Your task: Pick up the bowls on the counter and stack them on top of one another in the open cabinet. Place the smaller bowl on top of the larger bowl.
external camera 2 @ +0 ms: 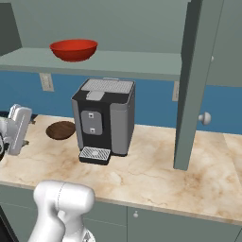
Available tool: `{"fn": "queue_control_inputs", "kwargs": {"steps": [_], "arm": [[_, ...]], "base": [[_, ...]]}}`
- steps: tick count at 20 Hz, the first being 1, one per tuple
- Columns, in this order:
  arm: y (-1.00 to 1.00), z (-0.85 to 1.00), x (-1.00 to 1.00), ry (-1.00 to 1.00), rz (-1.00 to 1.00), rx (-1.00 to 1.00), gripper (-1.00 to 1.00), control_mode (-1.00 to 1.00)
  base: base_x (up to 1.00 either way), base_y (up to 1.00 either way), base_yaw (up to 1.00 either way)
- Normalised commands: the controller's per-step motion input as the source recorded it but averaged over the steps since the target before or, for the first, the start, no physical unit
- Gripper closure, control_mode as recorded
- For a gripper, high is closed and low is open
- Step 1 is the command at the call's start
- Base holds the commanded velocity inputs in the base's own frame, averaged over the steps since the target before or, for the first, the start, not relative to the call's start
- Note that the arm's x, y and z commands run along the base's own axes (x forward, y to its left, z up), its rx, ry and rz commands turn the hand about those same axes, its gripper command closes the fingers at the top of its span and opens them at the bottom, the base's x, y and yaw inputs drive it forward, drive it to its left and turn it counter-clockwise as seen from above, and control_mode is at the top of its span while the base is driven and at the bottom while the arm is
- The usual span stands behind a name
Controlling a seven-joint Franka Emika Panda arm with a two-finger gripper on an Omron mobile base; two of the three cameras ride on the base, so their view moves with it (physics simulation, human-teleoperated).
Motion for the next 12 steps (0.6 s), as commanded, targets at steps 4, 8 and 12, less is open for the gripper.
{"fn": "queue_control_inputs", "kwargs": {"steps": [4,8,12], "arm": [[0.18,-0.5,0.29,0.02,0.0,0.0,-1.0,-1.0],[0.22,-0.36,0.33,0.0,0.0,0.0,-1.0,-1.0],[0.28,-0.26,0.34,-0.01,0.0,0.0,-1.0,-1.0]], "base": [[0.0,0.0,0.0],[0.0,0.0,0.0],[0.0,0.0,0.0]]}}
